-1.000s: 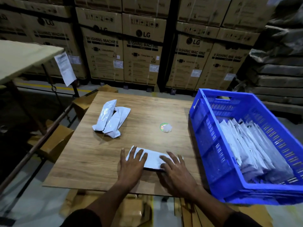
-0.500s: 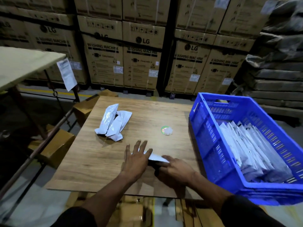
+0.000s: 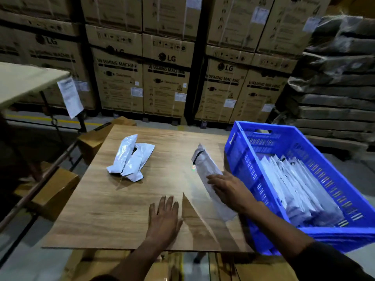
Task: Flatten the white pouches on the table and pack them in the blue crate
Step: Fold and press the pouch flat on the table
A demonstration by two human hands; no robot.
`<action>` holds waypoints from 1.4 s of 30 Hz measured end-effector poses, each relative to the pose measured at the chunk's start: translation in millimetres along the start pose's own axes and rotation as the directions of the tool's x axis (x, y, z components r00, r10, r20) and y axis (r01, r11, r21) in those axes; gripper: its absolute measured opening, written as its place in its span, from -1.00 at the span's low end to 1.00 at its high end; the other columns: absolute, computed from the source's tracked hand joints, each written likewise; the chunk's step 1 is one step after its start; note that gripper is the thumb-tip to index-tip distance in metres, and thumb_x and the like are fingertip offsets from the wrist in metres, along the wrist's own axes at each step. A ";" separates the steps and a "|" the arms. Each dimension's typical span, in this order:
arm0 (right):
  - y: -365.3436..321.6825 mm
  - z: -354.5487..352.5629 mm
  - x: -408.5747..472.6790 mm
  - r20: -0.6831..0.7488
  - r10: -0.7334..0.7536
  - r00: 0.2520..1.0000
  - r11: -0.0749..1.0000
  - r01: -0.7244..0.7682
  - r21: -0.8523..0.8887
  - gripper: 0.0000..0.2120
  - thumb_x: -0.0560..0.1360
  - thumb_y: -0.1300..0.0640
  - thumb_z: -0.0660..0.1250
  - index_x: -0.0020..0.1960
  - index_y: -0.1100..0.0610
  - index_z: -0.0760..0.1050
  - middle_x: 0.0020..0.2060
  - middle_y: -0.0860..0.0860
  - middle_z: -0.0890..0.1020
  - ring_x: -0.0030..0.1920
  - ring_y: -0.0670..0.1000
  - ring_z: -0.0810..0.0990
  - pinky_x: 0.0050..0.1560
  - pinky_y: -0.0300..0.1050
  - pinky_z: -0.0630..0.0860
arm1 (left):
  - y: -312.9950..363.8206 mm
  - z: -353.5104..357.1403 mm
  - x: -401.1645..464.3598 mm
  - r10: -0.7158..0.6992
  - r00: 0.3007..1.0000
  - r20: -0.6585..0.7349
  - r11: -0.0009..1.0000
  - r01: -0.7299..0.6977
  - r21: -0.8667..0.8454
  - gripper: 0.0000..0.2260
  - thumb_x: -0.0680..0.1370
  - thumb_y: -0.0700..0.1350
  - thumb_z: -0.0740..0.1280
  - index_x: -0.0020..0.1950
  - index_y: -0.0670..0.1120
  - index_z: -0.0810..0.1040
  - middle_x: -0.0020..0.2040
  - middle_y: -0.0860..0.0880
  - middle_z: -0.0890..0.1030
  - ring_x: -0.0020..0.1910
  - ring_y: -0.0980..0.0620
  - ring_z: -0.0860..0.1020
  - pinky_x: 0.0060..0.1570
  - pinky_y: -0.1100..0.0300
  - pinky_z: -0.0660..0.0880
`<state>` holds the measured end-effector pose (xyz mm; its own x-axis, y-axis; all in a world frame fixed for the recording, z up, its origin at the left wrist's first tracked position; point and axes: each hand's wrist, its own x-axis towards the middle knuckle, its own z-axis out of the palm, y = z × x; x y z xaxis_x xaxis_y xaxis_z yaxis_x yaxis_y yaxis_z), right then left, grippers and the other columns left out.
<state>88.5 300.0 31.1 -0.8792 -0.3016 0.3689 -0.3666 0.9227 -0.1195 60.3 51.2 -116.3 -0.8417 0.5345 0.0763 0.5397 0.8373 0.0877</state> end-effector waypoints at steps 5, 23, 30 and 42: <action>14.4 -50.8 3.7 -0.121 0.077 0.990 0.997 -0.074 0.027 -0.73 0.43 0.25 0.36 0.11 0.12 0.65 0.12 0.02 0.70 -0.04 0.14 0.70 -0.09 0.01 0.64 | 46.3 -61.2 49.4 0.071 0.982 -0.178 0.996 -0.080 -0.045 -0.55 0.46 0.12 0.44 0.27 -0.08 0.62 0.39 -0.14 0.55 0.38 -0.22 0.49 0.20 -0.31 0.49; 185.6 -204.4 -131.3 -0.094 0.424 0.901 0.875 -0.434 -0.216 -0.62 0.35 0.34 0.42 0.15 0.14 0.63 0.13 0.11 0.69 0.01 0.23 0.69 -0.03 0.17 0.62 | 331.5 -152.8 169.4 0.440 0.890 -0.122 0.891 -0.450 -0.068 -0.39 0.64 0.20 0.19 0.57 -0.14 0.28 0.63 -0.19 0.17 0.62 -0.25 -0.01 0.50 -0.35 -0.11; 225.2 -210.1 -170.8 0.037 0.520 0.853 0.810 -0.479 -0.339 -0.63 0.46 0.27 0.28 0.24 0.11 0.56 0.22 0.08 0.63 0.13 0.23 0.61 0.03 0.10 0.56 | 381.1 -109.2 182.1 0.431 0.883 0.187 0.902 -0.416 -0.114 -0.24 0.60 0.41 -0.02 0.67 -0.01 -0.02 0.67 -0.12 -0.17 0.61 -0.25 -0.27 0.44 -0.41 -0.35; 243.6 -188.3 -172.4 0.109 0.486 0.867 0.805 -0.396 -0.442 -0.75 0.53 0.33 0.21 0.15 0.14 0.50 0.12 0.03 0.62 0.05 0.13 0.56 -0.20 -0.10 0.32 | 395.4 -79.4 203.4 0.421 0.889 0.180 0.907 -0.411 -0.094 -0.25 0.62 0.38 -0.11 0.67 -0.05 -0.13 0.66 -0.07 -0.23 0.60 -0.16 -0.34 0.46 -0.35 -0.36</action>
<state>208.0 622.0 112.0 -0.9737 0.1608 0.1612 0.1872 0.9683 0.1652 103.8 481.9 12.8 -0.5239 0.8485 -0.0739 0.8368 0.5290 0.1414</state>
